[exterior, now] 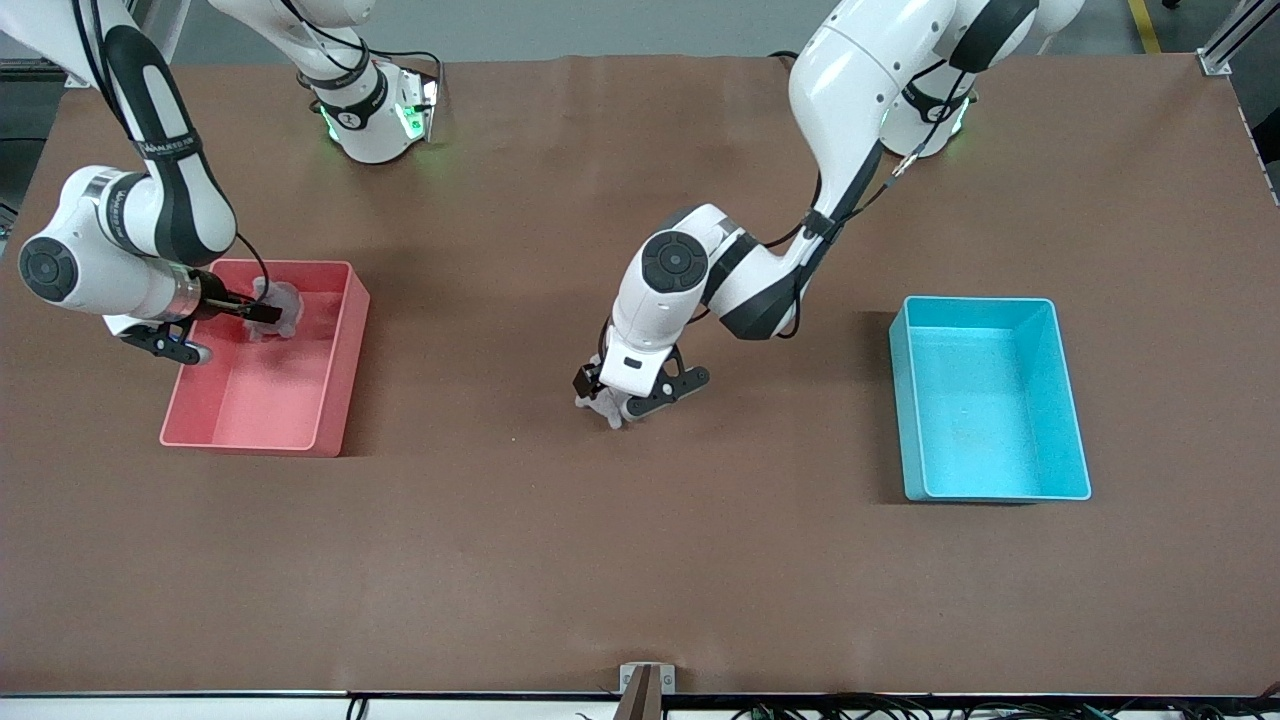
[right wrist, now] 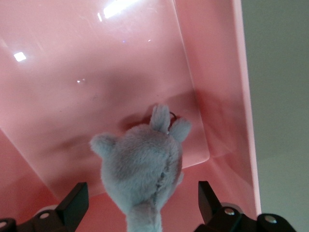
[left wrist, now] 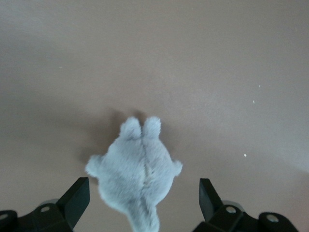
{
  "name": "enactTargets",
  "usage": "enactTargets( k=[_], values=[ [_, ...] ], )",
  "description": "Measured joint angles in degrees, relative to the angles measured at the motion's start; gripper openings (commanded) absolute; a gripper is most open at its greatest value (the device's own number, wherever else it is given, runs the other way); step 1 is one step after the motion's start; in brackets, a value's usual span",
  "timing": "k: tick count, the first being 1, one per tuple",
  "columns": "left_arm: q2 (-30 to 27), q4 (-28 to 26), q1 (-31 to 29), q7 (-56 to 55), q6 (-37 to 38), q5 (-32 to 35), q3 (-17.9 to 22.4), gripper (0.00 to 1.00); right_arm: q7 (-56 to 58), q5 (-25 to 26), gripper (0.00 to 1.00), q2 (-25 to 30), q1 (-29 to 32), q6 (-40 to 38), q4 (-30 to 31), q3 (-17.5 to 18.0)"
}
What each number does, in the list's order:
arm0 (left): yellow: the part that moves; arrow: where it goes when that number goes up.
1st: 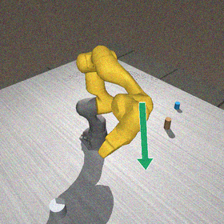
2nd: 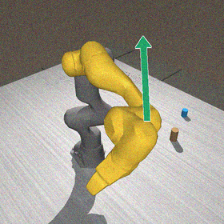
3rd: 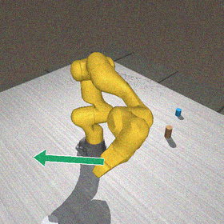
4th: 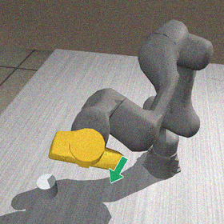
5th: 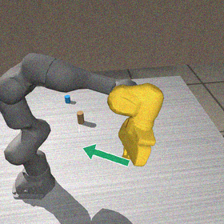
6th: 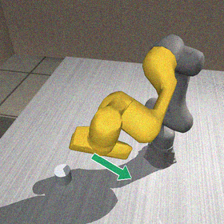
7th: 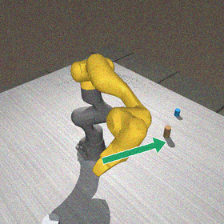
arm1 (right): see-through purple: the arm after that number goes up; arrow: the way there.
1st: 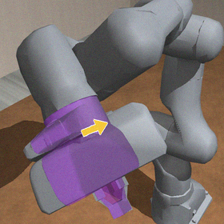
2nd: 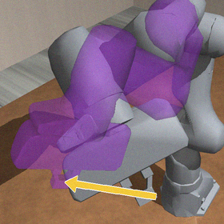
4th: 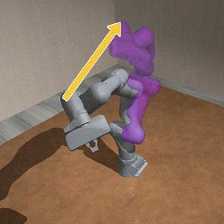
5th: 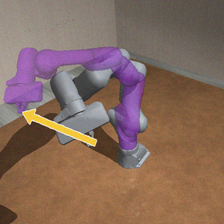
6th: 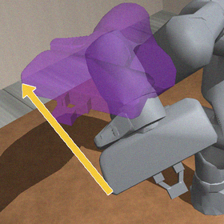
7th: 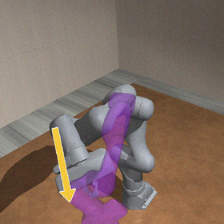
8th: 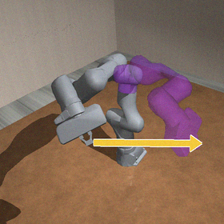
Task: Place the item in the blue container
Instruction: 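Carry the toy toward the blue box while the right gripper grasps the second toy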
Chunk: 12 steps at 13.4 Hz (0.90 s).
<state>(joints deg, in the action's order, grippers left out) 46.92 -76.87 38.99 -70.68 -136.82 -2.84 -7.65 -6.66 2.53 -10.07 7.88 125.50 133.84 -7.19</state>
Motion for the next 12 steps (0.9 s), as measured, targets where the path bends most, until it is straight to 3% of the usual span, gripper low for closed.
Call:
enactTargets(
  k=[8, 10, 12],
  values=[
    [3.9, 0.4, 1.7, -0.4, -2.7, 0.0, 0.0, 1.00, 0.2, -0.6, 0.97, -4.9, 0.1, 0.5, 0.2, 1.0],
    [4.7, 0.4, 2.2, -0.4, -2.7, 0.0, 0.1, 1.00, 0.2, -0.7, 0.83, -5.3, 0.1, 0.6, 0.2, 1.0],
    [5.6, 0.4, 2.2, -0.4, -2.7, 0.0, 0.1, 0.95, 0.2, -0.7, 0.59, -5.3, 0.1, 0.6, 0.2, 1.0]
  ],
)
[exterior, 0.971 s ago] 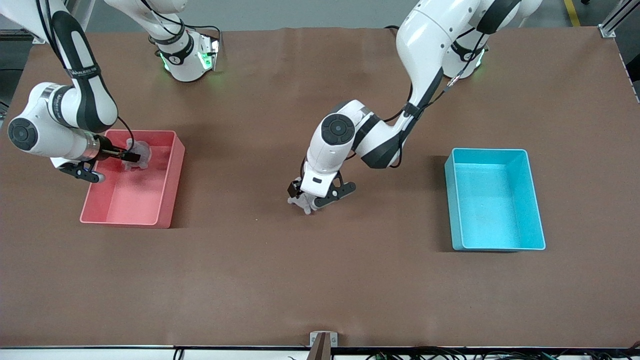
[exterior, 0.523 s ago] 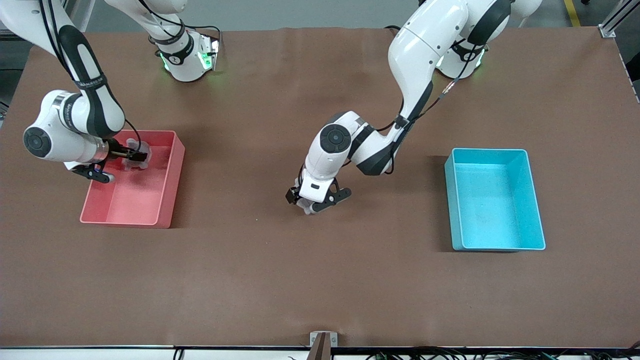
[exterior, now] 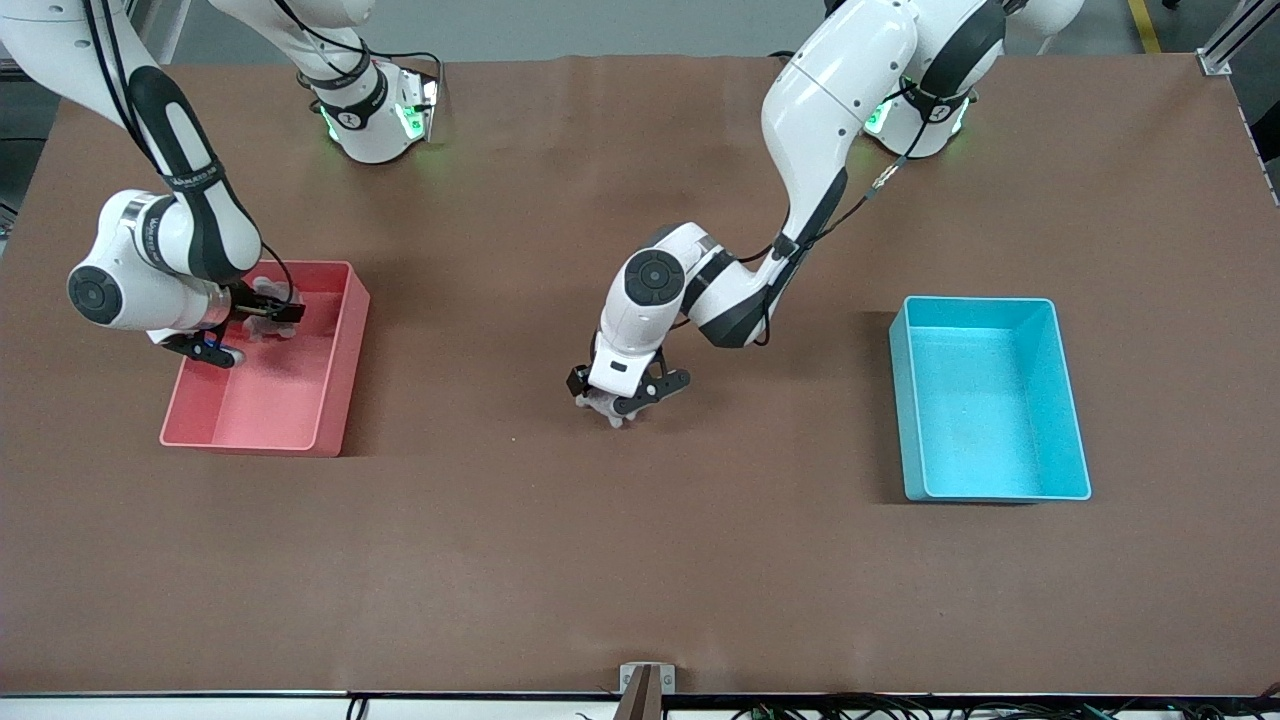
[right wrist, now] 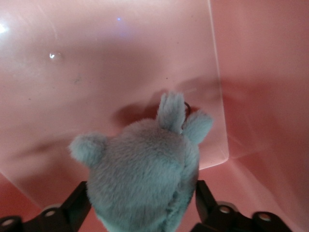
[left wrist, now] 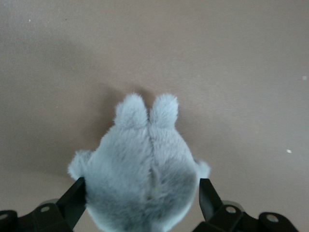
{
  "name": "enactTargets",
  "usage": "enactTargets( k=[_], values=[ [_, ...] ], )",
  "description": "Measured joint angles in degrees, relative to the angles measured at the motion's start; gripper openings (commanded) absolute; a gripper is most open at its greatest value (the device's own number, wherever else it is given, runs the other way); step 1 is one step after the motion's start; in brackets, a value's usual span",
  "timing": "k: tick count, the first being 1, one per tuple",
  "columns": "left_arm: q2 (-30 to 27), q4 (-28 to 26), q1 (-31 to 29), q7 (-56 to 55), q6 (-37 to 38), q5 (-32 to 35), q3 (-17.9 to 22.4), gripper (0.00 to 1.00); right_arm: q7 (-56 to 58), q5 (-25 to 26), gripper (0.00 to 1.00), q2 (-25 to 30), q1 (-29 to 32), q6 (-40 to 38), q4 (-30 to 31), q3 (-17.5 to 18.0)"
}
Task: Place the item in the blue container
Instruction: 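Carry the toy toward the blue box while the right gripper grasps the second toy, then lower the toy into the blue box while the right gripper carries the second toy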
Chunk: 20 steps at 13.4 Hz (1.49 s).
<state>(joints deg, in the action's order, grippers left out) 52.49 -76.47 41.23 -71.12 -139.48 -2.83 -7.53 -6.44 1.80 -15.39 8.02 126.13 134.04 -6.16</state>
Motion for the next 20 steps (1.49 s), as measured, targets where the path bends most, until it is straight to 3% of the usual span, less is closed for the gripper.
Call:
enactTargets(
  k=[3, 4, 7, 10, 14, 16, 20],
  values=[
    [0.7, 0.0, 0.4, 0.0, 0.0, 0.2, 0.3, 0.46, 0.0, 0.0, 0.29, 0.0, 0.0, 0.0, -0.1, 0.0],
    [0.7, 0.1, 0.5, 0.0, 0.0, 0.2, 0.4, 0.38, 0.0, 0.0, 0.20, 0.0, 0.0, 0.0, -0.3, 0.0],
    [0.4, 0.8, 0.5, 0.0, 0.0, 0.3, 0.8, 0.31, 0.0, -0.1, 0.04, 0.2, 0.0, -0.1, -0.7, 0.0],
    [-1.3, 1.7, 0.0, 0.0, 2.2, 0.3, 2.4, 0.31, 0.1, -0.1, 0.02, 0.2, 0.0, -1.0, -3.1, 0.2],
    [-8.8, 1.3, -3.6, 1.6, 12.6, 1.9, 2.7, 0.31, 1.1, -0.1, 0.02, 0.5, -1.1, -17.8, -17.3, 0.5],
    [-14.7, -2.0, -6.6, 6.8, 17.1, 2.0, 2.8, 0.32, 0.6, -0.5, 0.02, 1.3, -3.0, -24.3, -24.5, 0.6],
    [-28.9, -14.7, -14.9, 22.2, 24.1, 2.1, 2.8, 0.32, -11.7, -4.3, 0.02, 2.0, -10.3, -24.0, -28.9, 0.9]
  ],
)
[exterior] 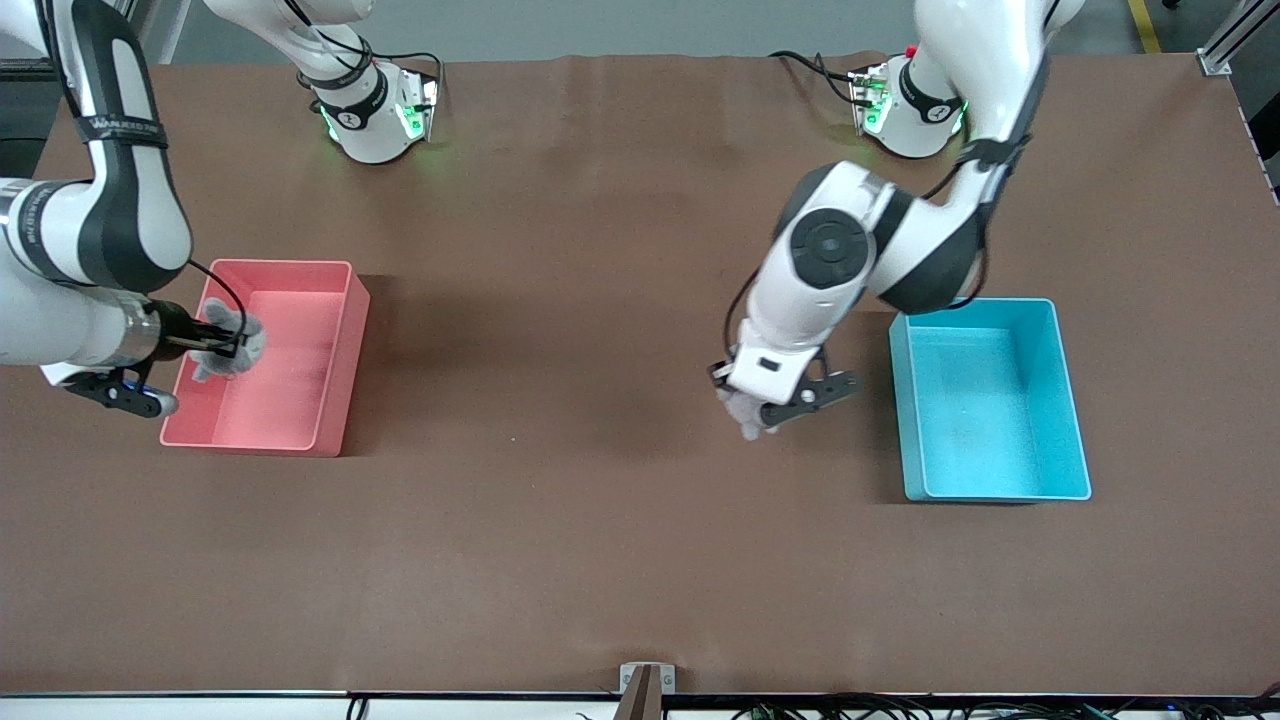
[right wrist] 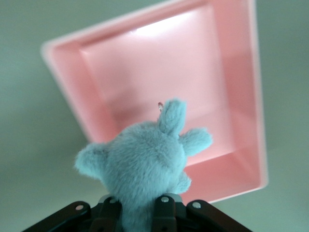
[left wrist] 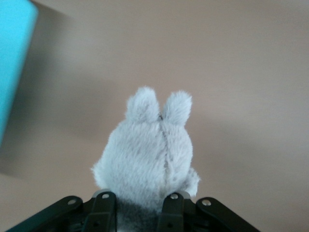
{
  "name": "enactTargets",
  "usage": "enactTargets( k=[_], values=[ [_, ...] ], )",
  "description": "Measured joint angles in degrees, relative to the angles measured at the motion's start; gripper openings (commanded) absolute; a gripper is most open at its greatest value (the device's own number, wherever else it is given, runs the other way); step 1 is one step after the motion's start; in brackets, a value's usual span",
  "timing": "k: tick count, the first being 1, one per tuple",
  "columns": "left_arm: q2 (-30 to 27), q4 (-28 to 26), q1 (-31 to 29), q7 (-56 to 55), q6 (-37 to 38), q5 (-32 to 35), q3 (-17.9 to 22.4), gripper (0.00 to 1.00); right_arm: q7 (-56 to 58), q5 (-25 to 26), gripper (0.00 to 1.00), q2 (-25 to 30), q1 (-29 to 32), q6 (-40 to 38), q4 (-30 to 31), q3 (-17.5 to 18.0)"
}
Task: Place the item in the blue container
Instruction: 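Lower the toy into the blue box while the right gripper carries the second toy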
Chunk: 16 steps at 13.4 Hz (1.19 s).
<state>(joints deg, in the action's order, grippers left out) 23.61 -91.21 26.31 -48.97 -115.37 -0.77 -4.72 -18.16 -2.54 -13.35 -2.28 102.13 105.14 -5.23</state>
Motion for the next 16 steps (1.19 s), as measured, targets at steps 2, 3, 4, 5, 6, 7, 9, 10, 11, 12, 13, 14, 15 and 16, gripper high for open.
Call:
enactTargets(
  k=[2, 3, 4, 5, 6, 7, 9, 10, 11, 12, 13, 14, 15, 16],
  values=[
    [-5.1, -5.7, -4.7, 9.1, 1.6, 0.0, 0.0, 0.32, -10.5, -1.8, 0.02, -0.1, -6.0, 4.1, -0.4, 0.2],
    [-7.0, -8.1, -7.2, 13.5, 1.7, 0.0, 0.1, 0.33, -16.2, -2.1, 0.02, -0.4, -9.4, 6.9, -0.4, 0.3],
    [-8.5, -10.4, -9.9, 18.4, 1.7, 0.0, 0.1, 0.34, -22.5, -2.2, 0.02, -1.0, -13.3, 10.3, -0.4, 0.5],
    [-9.4, -12.2, -12.5, 22.8, 1.7, 0.0, 0.1, 0.34, -28.6, -2.3, 0.02, -2.3, -16.9, 13.5, -0.8, 0.5],
    [-9.8, -13.4, -14.9, 26.7, 1.7, 0.0, 0.1, 0.34, -34.4, -2.4, 0.02, -4.1, -20.2, 15.8, -1.9, 0.5],
    [-9.8, -14.2, -16.9, 30.1, 1.7, 0.2, 0.1, 0.34, -40.0, -2.5, 0.02, -6.6, -23.1, 17.2, -3.9, 0.6],
    [-9.6, -15.3, -20.5, 34.9, 1.5, 2.7, 0.1, 0.34, -49.9, -2.7, 0.02, -12.6, -28.5, 18.1, -9.5, 0.6],
    [-9.2, -15.6, -22.0, 36.7, 1.3, 3.9, 0.1, 0.34, -54.5, -2.8, 0.02, -15.5, -31.0, 19.0, -12.0, 0.6],
    [-8.7, -15.9, -23.2, 38.3, 0.8, 4.6, 0.1, 0.34, -58.6, -2.8, 0.02, -18.0, -33.3, 21.2, -13.6, 0.6],
    [-7.8, -16.1, -24.3, 40.1, 0.1, 4.9, 0.1, 0.34, -62.7, -2.8, 0.02, -20.7, -35.8, 24.5, -14.5, 0.6],
    [-6.9, -16.4, -25.2, 41.4, -0.7, 5.2, 0.1, 0.34, -66.1, -2.8, 0.02, -23.2, -38.2, 28.0, -14.9, 0.5],
    [-5.9, -16.8, -26.0, 42.2, -1.7, 5.7, 0.1, 0.34, -68.9, -2.8, 0.02, -25.6, -40.2, 31.1, -15.2, 0.5],
    [-4.9, -17.2, -26.6, 42.5, -2.6, 6.2, 0.1, 0.34, -70.9, -2.8, 0.02, -27.5, -41.6, 33.0, -15.7, 0.4],
    [-4.0, -17.5, -27.0, 42.6, -3.6, 6.3, 0.1, 0.34, -72.5, -2.8, 0.03, -28.8, -42.3, 33.7, -16.4, 0.3]
  ],
)
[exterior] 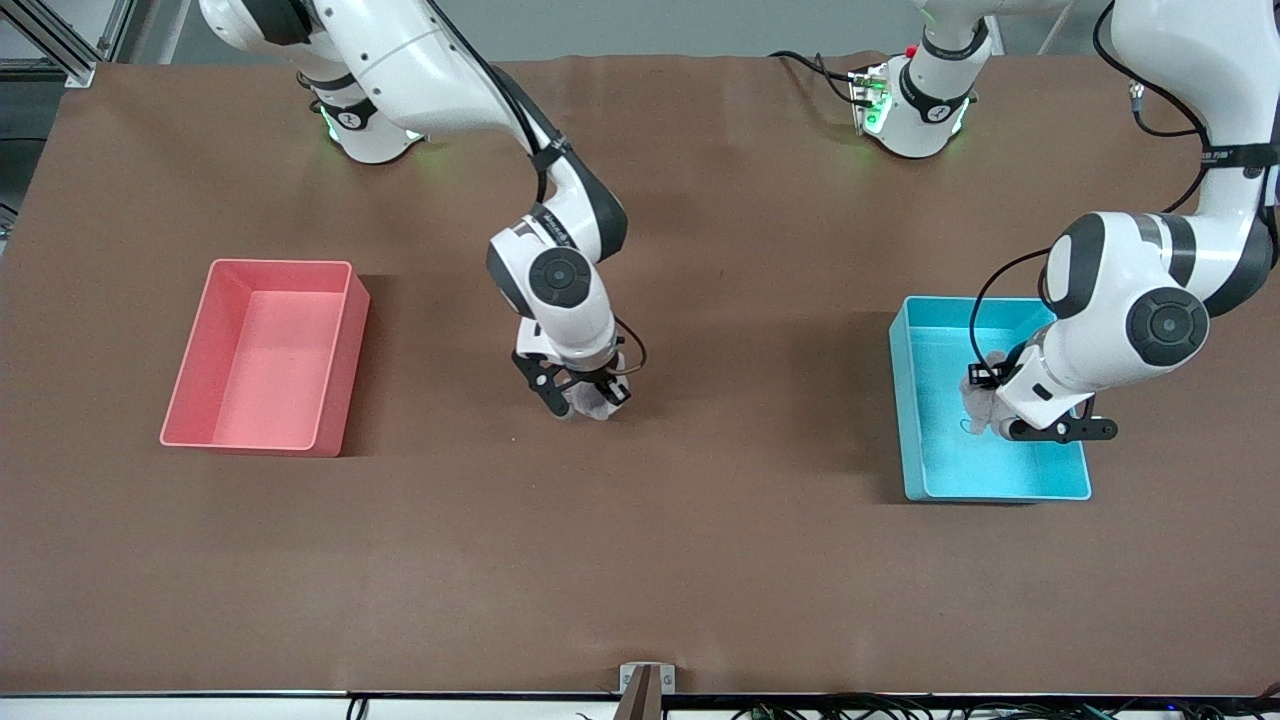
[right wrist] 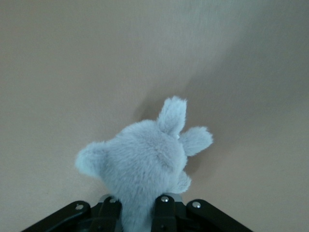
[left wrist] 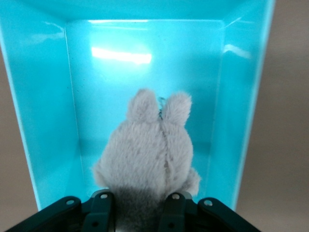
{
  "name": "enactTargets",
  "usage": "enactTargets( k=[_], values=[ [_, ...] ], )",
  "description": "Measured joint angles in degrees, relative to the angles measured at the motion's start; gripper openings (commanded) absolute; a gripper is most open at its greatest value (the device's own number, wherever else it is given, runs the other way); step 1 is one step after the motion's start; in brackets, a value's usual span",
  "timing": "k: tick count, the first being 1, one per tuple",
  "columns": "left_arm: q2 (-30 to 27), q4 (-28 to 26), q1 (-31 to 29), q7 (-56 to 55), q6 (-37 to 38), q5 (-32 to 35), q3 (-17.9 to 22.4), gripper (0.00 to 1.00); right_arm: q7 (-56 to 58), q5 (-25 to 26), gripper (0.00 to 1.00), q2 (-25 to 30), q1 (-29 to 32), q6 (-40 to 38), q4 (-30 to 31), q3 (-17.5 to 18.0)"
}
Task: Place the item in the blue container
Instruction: 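Lower the toy into the blue box while the right gripper carries the second toy, then open the left gripper in the blue box while the right gripper withdraws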
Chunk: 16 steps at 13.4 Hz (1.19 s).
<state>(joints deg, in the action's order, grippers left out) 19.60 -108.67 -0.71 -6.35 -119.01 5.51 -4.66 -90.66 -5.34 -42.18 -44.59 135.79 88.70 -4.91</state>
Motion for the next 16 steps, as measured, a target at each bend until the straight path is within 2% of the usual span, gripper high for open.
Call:
enactTargets(
  k=[1, 2, 3, 4, 7, 10, 13, 14, 15, 16],
  values=[
    [0.9, -0.3, -0.4, 0.0, -1.1, 0.1, 0.0, 0.34, -1.2, 0.0, 0.05, -0.7, -0.4, 0.1, -0.9, 0.0],
    [1.7, -0.5, -0.8, 0.2, -2.4, 0.2, 0.0, 0.34, -2.2, 0.0, 0.37, -1.1, -0.6, 0.0, -1.8, 0.0],
    [2.3, -0.9, -1.1, 0.8, -3.6, 0.2, 0.0, 0.35, -2.8, 0.0, 0.91, -1.2, -0.9, 0.0, -2.4, 0.0],
    [2.9, -1.1, -1.4, 1.5, -4.2, 0.2, 0.0, 0.36, -3.3, 0.0, 1.00, -1.3, -1.1, 0.0, -2.8, 0.0],
    [4.1, -2.0, -2.3, 2.5, -4.6, 0.2, 0.0, 0.36, -3.4, 0.0, 1.00, -1.3, -1.2, 0.0, -3.4, -0.2],
    [4.9, -3.4, -2.6, 2.5, -6.1, 0.9, 0.0, 0.38, -2.8, 0.0, 1.00, -1.3, -0.8, -1.2, -7.0, -1.1],
    [5.5, -4.5, -3.0, 2.5, -7.0, 2.7, 0.0, 0.43, 4.9, 0.0, 1.00, -1.1, 1.5, -8.8, -11.7, -1.5],
    [5.6, -4.7, -3.0, 2.5, -7.2, 2.7, 0.0, 0.55, 9.9, 0.1, 1.00, -0.7, 2.9, -11.6, -12.9, -1.6],
    [5.7, -4.8, -3.0, 2.5, -7.3, 2.7, 0.0, 0.90, 16.8, 0.1, 1.00, 0.1, 4.8, -14.2, -13.6, -1.7],
    [5.7, -4.8, -3.0, 2.5, -7.4, 2.8, -0.1, 1.00, 24.9, 0.1, 1.00, 1.4, 6.9, -17.7, -14.1, -1.9]
  ],
)
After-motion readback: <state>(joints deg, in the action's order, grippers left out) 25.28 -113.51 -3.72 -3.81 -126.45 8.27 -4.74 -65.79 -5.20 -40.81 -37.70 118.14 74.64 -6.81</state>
